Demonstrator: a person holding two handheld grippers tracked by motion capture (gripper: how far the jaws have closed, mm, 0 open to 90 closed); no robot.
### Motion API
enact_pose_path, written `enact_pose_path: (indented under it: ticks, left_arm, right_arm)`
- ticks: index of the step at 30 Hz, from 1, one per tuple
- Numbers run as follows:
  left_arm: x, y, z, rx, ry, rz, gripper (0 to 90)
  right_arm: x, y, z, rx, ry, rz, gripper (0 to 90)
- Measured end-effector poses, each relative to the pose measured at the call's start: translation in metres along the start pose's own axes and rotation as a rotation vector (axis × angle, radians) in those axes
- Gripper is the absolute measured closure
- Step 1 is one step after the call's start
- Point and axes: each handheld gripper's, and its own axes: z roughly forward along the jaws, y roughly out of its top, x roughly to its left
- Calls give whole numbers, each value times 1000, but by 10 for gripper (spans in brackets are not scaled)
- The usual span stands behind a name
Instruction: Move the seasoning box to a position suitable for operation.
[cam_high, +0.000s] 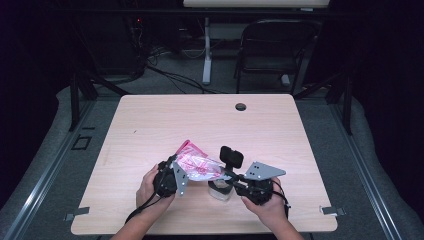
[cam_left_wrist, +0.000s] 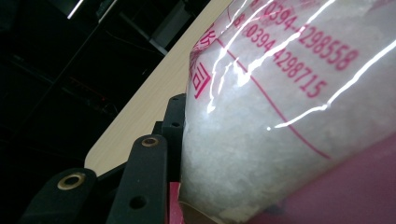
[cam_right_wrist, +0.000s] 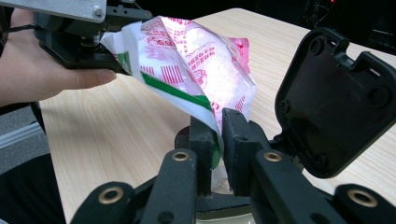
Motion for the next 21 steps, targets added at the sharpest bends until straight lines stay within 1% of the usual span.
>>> enact_pose_path:
  ticks: [2,3,6,14,21]
  left_arm:
    - [-1,0,0,-2,1,4,673]
    - [-1,0,0,-3,-3,4,673]
    - [-1,0,0,-4,5,6,673]
    - [-1,0,-1,-5,5,5,674]
    - [-1,1,-1,-2,8,14,673]
  right_arm:
    - [0,0,1,2,-4,-1,805]
    - [0,-1,1,4,-8,-1,805]
    - [-1,-1,1,5,-6,2,805]
    - [-1,-2,3,15,-7,5,810]
    - [-1,-3,5,16,-5,8,826]
